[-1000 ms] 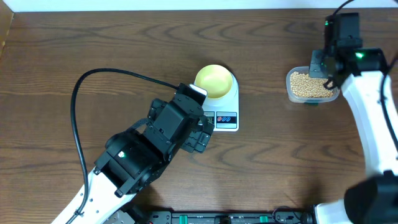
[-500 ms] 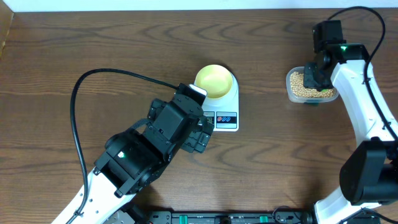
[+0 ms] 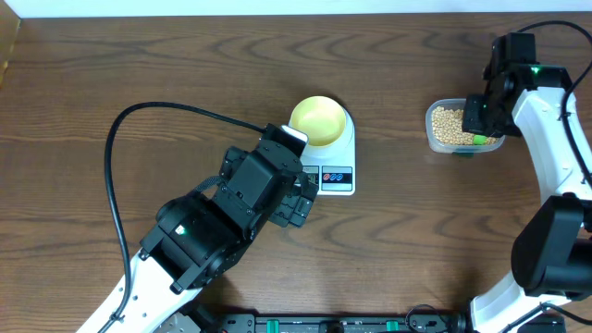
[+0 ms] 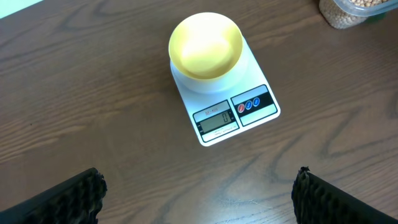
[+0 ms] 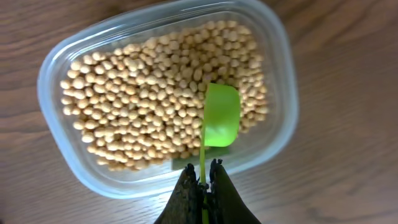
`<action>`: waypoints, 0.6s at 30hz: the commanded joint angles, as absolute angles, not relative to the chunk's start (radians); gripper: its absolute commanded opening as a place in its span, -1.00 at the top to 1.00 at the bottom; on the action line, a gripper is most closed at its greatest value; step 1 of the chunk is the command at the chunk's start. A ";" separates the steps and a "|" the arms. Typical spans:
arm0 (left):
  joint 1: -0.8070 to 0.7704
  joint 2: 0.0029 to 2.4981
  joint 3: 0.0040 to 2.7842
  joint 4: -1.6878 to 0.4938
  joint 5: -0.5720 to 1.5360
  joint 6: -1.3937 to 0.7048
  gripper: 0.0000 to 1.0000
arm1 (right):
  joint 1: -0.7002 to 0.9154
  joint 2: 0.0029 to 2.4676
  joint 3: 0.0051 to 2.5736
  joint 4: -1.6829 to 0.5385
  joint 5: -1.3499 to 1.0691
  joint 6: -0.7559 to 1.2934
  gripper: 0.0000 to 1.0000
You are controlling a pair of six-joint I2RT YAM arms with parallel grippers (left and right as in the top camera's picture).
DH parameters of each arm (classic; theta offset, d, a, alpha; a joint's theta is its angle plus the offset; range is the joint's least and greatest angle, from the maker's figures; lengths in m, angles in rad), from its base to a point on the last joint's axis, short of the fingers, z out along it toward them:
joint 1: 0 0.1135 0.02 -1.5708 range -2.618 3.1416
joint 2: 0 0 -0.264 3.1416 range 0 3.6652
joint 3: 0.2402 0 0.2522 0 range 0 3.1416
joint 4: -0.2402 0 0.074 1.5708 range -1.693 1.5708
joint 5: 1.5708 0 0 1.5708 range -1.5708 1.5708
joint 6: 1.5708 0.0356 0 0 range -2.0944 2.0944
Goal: Scoop item into bowl and weigh 50g on scale
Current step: 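Dip the scoop into the soybeans with the right gripper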
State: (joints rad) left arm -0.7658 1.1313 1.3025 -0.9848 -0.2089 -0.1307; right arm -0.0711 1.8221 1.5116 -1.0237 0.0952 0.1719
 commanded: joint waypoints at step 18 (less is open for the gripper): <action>-0.763 1.120 1.308 -0.987 -0.218 -0.133 -0.96 | -0.140 1.909 1.510 -1.026 -0.259 0.167 0.98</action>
State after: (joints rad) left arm -0.7658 1.1313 1.3025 -0.9848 -0.2089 -0.1310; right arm -0.1165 1.8904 1.5116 -1.0103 -0.1268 0.1711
